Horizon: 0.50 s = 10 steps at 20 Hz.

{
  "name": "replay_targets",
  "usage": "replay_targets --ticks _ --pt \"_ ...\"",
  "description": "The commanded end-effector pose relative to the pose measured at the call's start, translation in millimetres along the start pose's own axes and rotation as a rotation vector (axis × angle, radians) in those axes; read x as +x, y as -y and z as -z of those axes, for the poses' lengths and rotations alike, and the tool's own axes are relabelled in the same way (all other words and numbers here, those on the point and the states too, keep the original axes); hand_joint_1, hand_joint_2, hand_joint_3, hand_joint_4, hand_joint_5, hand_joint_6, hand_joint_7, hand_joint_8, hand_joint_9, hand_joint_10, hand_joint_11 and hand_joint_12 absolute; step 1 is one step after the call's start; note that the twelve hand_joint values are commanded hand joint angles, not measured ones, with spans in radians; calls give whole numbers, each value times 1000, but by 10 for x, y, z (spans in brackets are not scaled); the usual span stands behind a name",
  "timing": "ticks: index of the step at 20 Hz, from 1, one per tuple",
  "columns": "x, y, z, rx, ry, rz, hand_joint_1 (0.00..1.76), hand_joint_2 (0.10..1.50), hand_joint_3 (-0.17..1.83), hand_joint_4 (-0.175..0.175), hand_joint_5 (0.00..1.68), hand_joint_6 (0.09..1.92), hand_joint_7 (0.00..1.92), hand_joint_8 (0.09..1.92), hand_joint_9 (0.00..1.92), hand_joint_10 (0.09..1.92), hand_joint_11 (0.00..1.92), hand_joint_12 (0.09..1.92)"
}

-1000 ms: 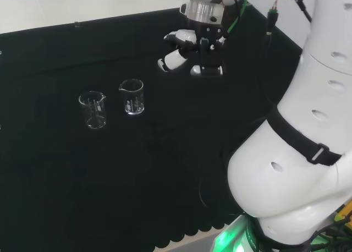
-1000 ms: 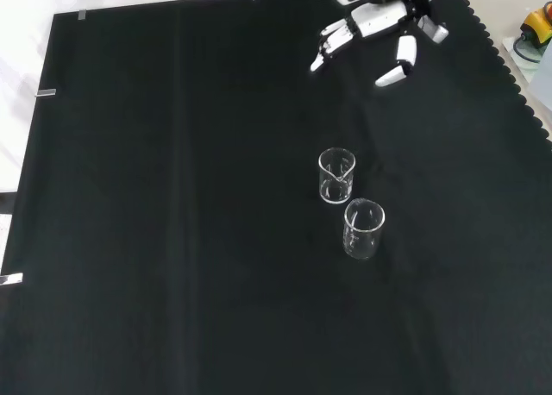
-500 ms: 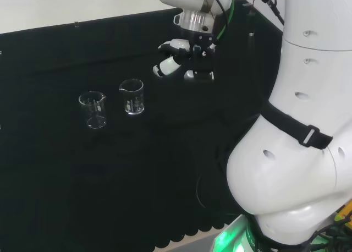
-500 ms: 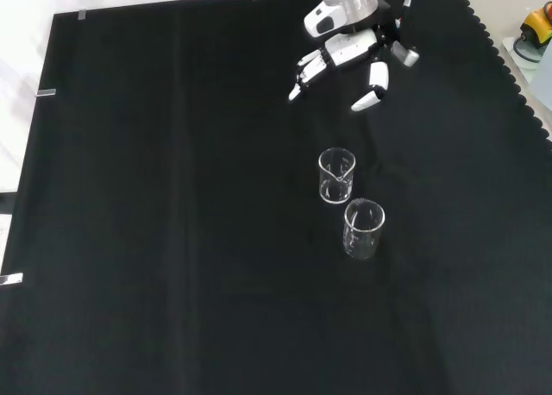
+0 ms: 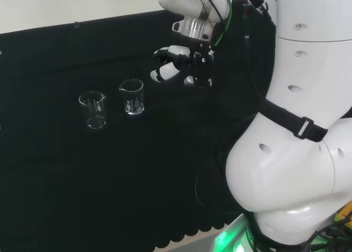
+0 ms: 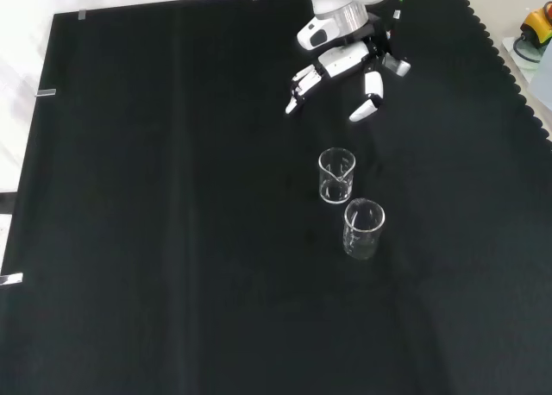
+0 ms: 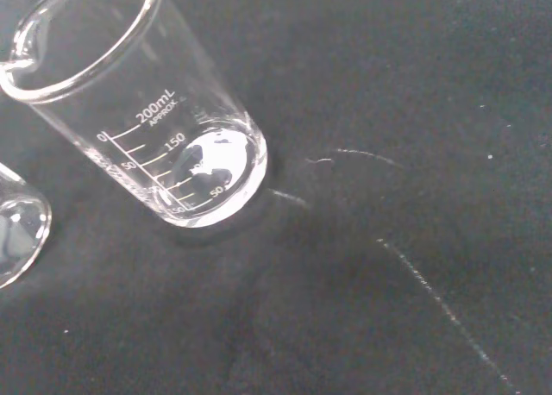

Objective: Pick up the beaker on the right.

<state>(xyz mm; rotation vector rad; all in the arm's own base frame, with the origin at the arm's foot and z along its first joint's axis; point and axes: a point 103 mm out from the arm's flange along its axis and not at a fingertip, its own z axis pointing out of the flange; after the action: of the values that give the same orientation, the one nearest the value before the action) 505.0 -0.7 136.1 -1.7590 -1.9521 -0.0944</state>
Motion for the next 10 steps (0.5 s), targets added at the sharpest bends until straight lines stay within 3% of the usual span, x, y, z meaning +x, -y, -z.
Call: replay_targets --ticks 1,6,10 --pt "10 -78 -149 -23 -80 73 586 432 1065 -23 162 87 131 546 246 638 0 1137" --pt "47 -124 -272 -23 -133 123 589 420 1059 -24 153 87 145 552 256 640 0 1156" --pt "35 -149 -381 -28 -171 137 589 405 1050 -24 141 87 146 552 261 641 0 1166"
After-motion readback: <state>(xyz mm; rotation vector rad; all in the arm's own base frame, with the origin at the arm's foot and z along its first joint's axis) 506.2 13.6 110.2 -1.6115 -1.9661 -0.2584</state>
